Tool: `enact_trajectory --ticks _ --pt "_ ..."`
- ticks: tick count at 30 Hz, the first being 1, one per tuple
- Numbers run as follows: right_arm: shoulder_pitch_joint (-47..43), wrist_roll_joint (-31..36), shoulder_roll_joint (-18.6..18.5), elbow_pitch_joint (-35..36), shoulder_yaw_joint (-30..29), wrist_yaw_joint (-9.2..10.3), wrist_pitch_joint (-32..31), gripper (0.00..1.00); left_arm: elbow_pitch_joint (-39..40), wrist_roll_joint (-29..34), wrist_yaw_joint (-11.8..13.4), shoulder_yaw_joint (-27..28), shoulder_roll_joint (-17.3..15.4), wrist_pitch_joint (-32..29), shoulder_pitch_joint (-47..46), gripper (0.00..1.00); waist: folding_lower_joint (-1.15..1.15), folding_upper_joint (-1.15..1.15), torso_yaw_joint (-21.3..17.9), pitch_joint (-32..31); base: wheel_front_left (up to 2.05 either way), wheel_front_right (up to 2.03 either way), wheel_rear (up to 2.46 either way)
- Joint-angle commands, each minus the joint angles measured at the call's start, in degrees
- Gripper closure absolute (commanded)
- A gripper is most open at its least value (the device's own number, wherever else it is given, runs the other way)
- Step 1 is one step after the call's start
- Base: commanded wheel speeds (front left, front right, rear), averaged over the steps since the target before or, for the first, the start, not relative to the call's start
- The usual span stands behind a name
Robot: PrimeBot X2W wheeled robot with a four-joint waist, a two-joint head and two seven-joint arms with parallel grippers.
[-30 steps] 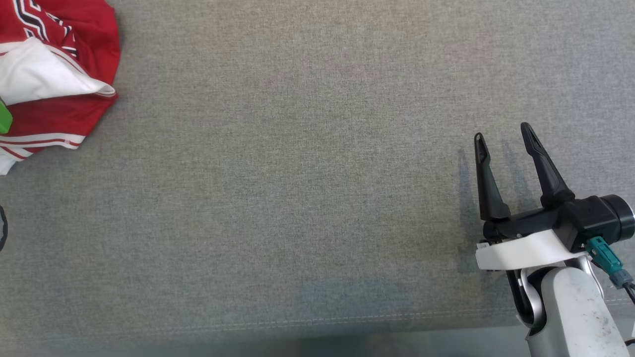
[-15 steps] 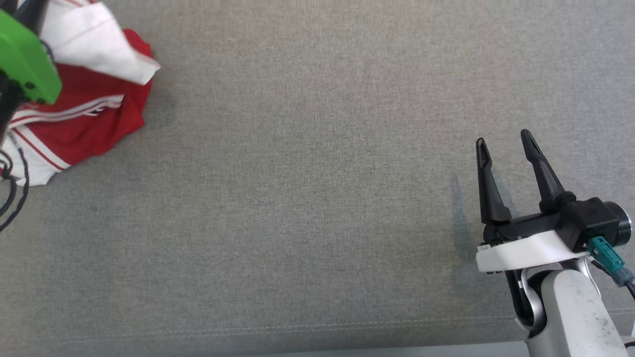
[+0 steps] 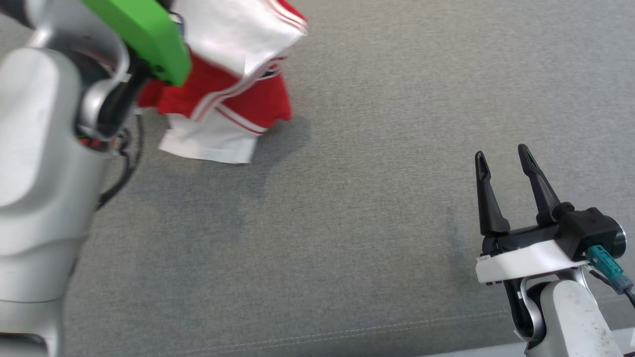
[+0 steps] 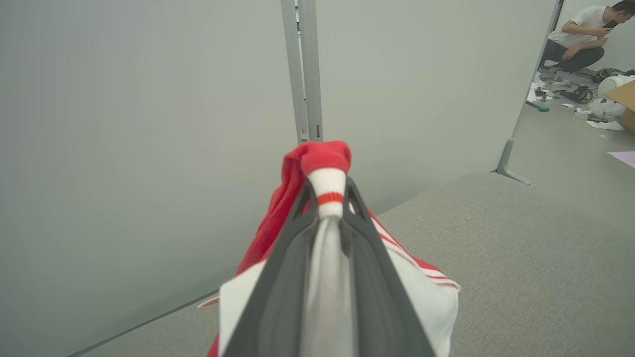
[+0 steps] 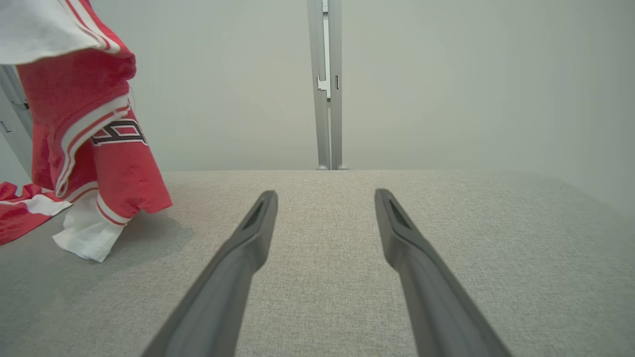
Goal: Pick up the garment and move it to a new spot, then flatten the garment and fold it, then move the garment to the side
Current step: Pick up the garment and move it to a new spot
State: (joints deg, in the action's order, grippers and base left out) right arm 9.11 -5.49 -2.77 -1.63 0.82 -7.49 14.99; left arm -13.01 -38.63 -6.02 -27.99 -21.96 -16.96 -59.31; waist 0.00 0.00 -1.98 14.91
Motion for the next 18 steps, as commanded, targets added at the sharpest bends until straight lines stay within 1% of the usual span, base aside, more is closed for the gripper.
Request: enact_trajectory --ticks 1,5,9,11,13,14,18 --pt "-0.8 -0.5 -0.2 -0.2 0.1 0.00 0.2 0.00 -0.1 0.2 0.6 -0.7 2.0 0.8 -0.2 1.00 0.00 0.00 -2.3 -1.3 0.00 0.00 0.00" --pt "-1.0 -1.1 -0.2 -0.1 0.6 0.00 0.2 0.00 -2.5 -0.4 1.0 -3.1 7.5 2.8 1.8 1.00 0.00 0.00 -4.5 -1.2 0.00 0.00 0.00" --pt "-0.8 -2.0 -0.2 -0.2 1.4 0.00 0.2 0.00 -7.3 -1.1 1.0 -5.9 13.6 5.9 3.9 1.00 0.00 0.00 -7.0 -0.6 0.00 0.00 0.00" --pt "-0.6 -2.5 -0.2 -0.1 1.8 0.00 0.2 0.00 -10.5 -1.9 0.6 -7.3 15.9 7.3 5.2 1.00 0.00 0.00 -8.2 -0.3 0.00 0.00 0.00" --pt "-0.3 -3.0 -0.2 0.0 2.4 0.00 0.2 0.00 -13.6 -2.7 0.3 -8.8 17.4 9.0 6.2 1.00 0.00 0.00 -9.6 0.2 0.00 0.00 0.00" --pt "-0.3 -3.0 -0.2 0.0 2.4 0.00 0.2 0.00 -13.6 -2.7 0.3 -8.8 17.4 9.0 6.2 1.00 0.00 0.00 -9.6 0.2 0.00 0.00 0.00" --pt "0.5 -3.8 -0.2 0.3 3.5 0.00 0.2 0.00 -20.7 -3.7 0.0 -12.2 18.8 12.3 6.8 1.00 0.00 0.00 -12.5 1.3 0.00 0.00 0.00"
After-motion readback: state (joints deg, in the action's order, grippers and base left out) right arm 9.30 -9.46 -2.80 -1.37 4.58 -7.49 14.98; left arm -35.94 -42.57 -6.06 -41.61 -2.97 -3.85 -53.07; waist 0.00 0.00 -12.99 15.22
